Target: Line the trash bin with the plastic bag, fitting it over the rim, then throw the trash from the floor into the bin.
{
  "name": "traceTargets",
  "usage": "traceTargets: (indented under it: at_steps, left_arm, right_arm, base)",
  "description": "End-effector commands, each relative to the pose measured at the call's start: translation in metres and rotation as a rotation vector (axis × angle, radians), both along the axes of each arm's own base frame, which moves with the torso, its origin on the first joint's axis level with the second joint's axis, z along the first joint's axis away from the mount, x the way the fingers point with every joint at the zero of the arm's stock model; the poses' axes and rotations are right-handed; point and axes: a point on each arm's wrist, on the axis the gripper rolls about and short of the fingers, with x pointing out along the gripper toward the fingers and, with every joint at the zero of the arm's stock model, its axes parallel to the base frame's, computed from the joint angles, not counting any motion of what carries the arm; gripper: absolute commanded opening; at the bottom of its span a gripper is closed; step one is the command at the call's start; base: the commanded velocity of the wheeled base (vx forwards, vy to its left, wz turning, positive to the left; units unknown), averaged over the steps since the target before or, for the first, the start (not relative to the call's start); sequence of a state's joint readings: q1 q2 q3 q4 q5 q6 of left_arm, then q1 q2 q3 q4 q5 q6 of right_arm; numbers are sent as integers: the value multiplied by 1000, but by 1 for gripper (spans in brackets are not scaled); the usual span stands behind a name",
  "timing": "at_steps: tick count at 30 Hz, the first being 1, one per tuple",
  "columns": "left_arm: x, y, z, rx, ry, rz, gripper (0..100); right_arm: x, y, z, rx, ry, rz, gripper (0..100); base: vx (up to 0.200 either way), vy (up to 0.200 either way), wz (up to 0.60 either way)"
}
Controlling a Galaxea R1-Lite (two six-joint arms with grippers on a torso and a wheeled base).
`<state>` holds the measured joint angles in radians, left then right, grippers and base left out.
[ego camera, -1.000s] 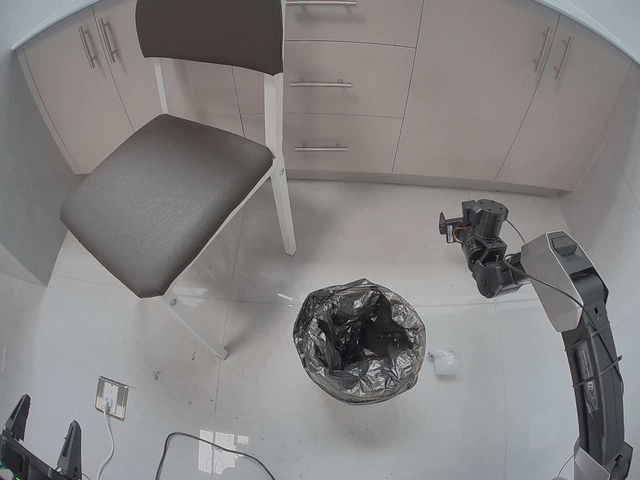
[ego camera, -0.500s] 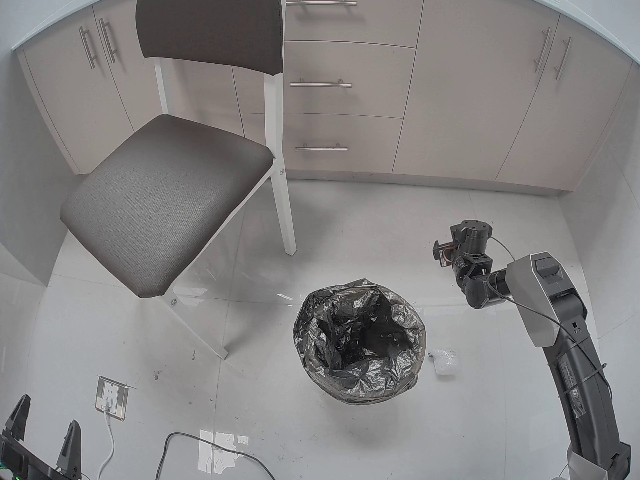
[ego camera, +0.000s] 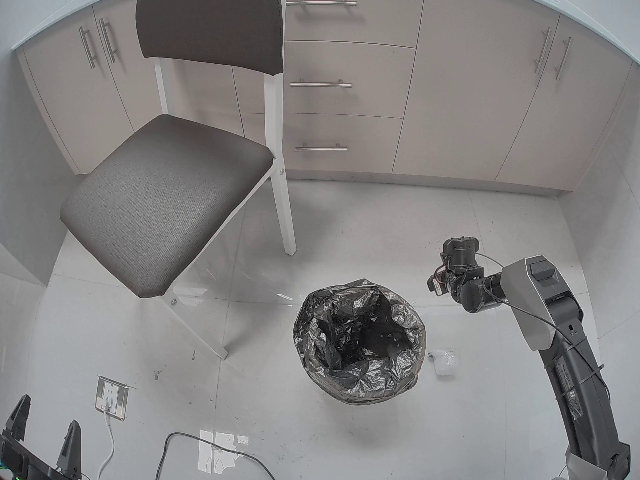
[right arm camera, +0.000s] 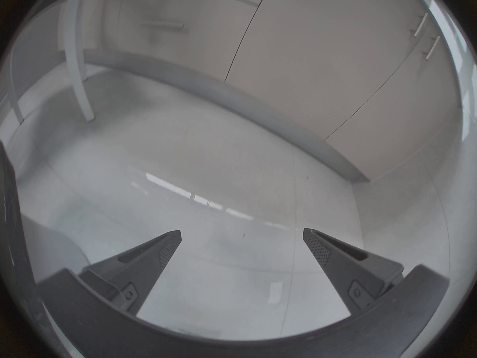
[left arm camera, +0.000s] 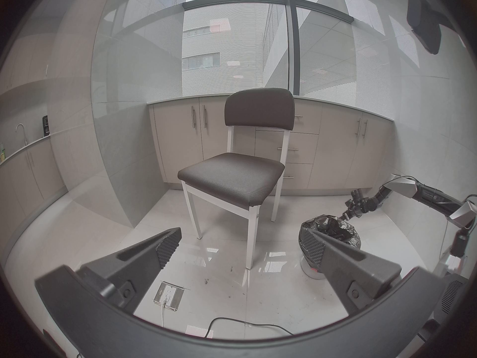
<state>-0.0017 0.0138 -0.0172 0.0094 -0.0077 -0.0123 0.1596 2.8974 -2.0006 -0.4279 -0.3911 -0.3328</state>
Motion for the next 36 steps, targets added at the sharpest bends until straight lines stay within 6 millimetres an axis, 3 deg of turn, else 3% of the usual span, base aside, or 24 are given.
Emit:
traceTargets:
  at_steps: [1, 9, 12, 36]
  left_arm:
    - [0, 0, -4, -6, 0, 0, 100]
    - [0, 0, -4, -8, 2, 2, 100]
    - [0, 0, -4, -8, 2, 2, 100]
    - [0, 0, -4, -8, 2, 2, 100]
  right_arm:
    - [-9, 6, -32, -18, 124, 14, 100]
    - [-53, 5, -133, -91, 556, 24, 100]
    - [-62, 2, -138, -91, 655, 16, 100]
    - [-62, 4, -139, -42, 653, 8, 100]
  base:
    - [0, 0, 0]
    - [0, 0, 0]
    - [0, 0, 0]
    - [0, 0, 0]
